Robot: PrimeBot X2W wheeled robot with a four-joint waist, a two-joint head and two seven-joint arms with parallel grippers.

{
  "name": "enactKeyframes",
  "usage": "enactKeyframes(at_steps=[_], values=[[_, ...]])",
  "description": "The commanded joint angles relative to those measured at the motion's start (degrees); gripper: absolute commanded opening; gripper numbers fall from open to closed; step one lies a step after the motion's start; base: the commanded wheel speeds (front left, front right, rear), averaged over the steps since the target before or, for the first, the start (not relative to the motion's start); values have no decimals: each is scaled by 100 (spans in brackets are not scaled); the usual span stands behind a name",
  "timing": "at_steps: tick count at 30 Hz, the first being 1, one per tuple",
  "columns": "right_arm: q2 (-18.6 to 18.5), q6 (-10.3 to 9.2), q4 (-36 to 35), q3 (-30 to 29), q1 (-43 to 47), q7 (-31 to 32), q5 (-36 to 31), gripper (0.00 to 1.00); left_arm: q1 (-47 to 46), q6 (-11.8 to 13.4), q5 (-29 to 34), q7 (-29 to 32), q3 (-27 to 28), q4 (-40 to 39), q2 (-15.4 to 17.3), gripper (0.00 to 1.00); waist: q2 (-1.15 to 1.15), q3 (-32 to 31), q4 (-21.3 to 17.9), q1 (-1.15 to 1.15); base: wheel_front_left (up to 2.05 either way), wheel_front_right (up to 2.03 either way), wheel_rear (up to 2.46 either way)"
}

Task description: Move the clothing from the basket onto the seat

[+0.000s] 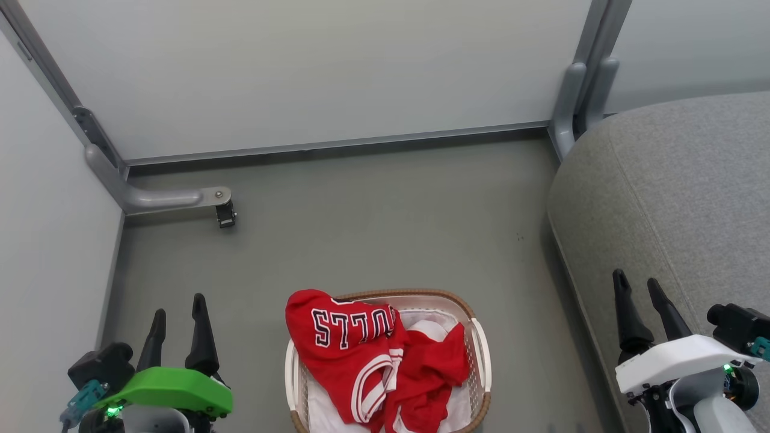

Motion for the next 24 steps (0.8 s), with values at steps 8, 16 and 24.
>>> enactKeyframes(at_steps=[8, 16, 24], values=[[-87, 2, 5, 54, -71, -157, -596, 100, -17, 145, 677, -151, -82, 4, 46, 100, 0, 13, 0, 0, 0, 0, 0], [-107, 2, 44, 82, -62, -265, -1040, 100, 24, 170, 1175, -257, -124, 14, 50, 100, 0, 24, 23, 0, 0, 0, 0], [-127, 1, 83, 190, -105, -366, -1451, 100, 41, 174, 1578, -355, -162, 20, 54, 100, 0, 48, 39, 0, 0, 0, 0]])
